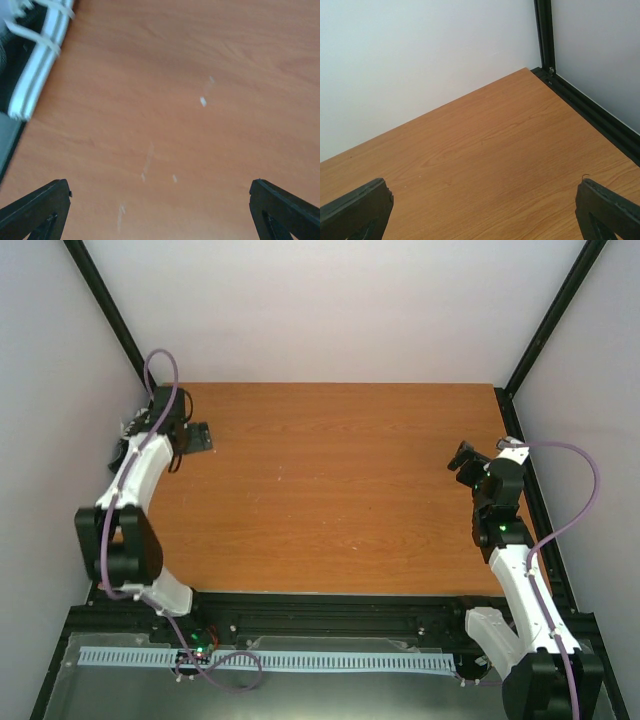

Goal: Tie the shoes

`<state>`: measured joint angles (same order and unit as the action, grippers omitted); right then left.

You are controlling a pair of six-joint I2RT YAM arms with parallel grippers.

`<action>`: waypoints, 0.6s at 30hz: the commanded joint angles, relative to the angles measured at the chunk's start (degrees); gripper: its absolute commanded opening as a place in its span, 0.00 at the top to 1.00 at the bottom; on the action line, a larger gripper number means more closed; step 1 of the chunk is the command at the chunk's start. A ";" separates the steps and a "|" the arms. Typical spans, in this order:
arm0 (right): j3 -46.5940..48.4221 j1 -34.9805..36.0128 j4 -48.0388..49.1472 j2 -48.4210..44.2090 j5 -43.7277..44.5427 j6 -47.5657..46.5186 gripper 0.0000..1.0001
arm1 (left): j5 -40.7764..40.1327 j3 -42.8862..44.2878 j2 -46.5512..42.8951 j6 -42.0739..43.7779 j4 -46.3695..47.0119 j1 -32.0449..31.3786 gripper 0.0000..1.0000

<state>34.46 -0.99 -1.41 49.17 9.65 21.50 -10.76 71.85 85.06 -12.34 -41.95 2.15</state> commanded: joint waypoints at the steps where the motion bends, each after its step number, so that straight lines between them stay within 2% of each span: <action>1: 0.44 -0.07 1.06 -0.43 0.21 0.25 0.00 | -5.36 12.98 12.70 3.05 -2.35 5.70 0.00; 6: 0.18 -0.06 1.06 -0.73 -0.31 0.48 0.00 | -9.37 21.01 23.72 5.52 -1.13 10.23 0.00; 10: -0.24 -0.02 1.85 -0.09 -0.18 0.24 0.00 | -11.25 25.72 26.85 6.77 1.06 10.65 0.00; 15: -0.48 -0.04 3.07 0.91 0.06 0.10 0.00 | -13.62 43.14 37.15 10.17 -9.08 12.38 0.00; 18: -0.75 -0.02 3.81 1.53 0.42 -0.12 0.00 | -8.46 49.15 40.48 7.14 -12.82 15.79 0.00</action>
<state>34.41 -0.99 0.21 49.89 9.67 21.50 -21.52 114.10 122.02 -4.99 -47.81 13.98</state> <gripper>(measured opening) 1.000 0.998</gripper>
